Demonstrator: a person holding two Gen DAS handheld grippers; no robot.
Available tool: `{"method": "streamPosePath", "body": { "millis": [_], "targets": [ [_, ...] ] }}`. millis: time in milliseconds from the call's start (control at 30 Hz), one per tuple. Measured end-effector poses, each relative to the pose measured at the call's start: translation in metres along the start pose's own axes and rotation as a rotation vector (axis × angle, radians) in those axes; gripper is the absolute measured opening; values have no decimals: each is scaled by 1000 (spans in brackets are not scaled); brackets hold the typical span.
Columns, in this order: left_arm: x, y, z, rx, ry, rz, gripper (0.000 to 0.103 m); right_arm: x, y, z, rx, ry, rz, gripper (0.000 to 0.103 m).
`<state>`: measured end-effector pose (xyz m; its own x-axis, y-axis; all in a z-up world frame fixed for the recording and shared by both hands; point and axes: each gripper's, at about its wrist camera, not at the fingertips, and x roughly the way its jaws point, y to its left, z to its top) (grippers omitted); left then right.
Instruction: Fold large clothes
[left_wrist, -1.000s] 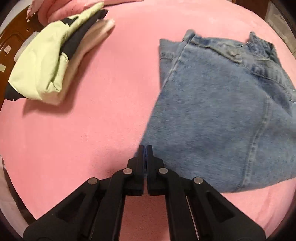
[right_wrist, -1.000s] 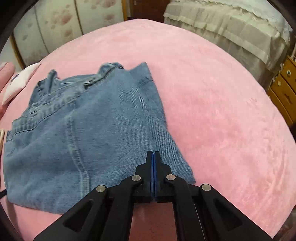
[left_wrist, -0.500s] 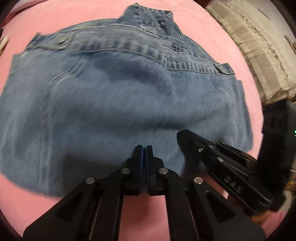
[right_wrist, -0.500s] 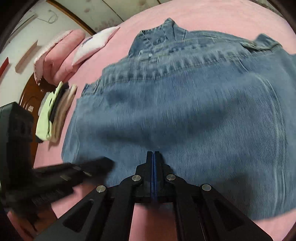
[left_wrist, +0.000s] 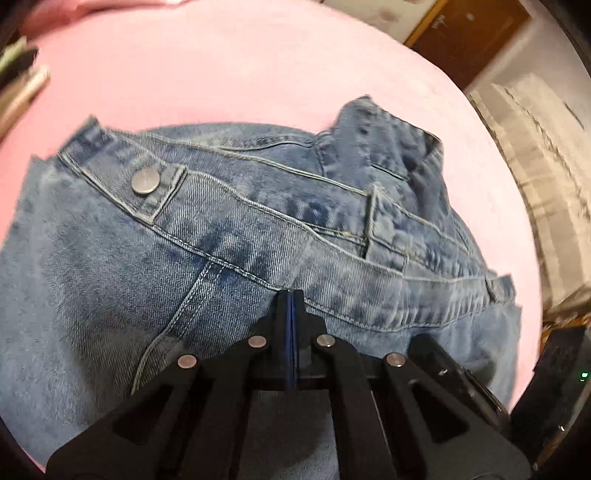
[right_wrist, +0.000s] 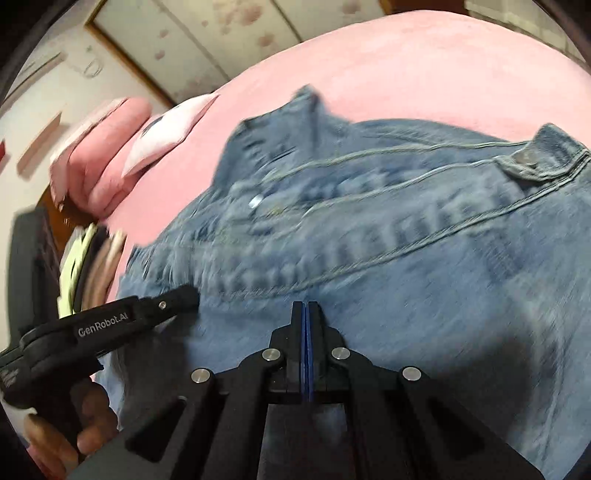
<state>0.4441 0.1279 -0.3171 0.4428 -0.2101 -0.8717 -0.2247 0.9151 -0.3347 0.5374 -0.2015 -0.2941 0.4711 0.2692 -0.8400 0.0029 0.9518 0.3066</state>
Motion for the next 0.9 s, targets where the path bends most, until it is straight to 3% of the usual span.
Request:
{"method": "streamPosePath", "body": {
  "millis": [67,167,200,267,333,433,500,633,733,800,900],
  "targets": [
    [-3,0,-1,47,-14,6,1,0,-11,14,4,-6,-14,0],
    [-12,-1,-4,173,-83,186,1,-14,-37,29,-21,-43,-121,0],
    [-13,4,-1,194,-94,214,1,-18,-49,36,-17,-58,-149,0],
    [-16,21,5,173,-90,189,1,-31,-78,43,19,-76,-220,0],
    [-19,34,10,177,-96,256,1,-42,-114,53,81,-104,-235,0],
    [-23,61,20,100,-108,270,1,-55,-140,62,63,-131,-405,0],
    [-29,70,23,59,-87,233,1,-55,-148,68,77,-113,-373,0],
    [-38,60,30,112,-50,233,1,-50,-131,82,-29,-52,-368,0],
    [-42,42,39,191,-5,165,1,-44,-111,96,-113,6,-244,10],
    [-63,38,43,282,24,149,1,-36,-95,107,-189,49,-160,29],
    [-71,5,54,445,59,116,1,-20,-68,122,-340,117,-72,38]
  ]
}}
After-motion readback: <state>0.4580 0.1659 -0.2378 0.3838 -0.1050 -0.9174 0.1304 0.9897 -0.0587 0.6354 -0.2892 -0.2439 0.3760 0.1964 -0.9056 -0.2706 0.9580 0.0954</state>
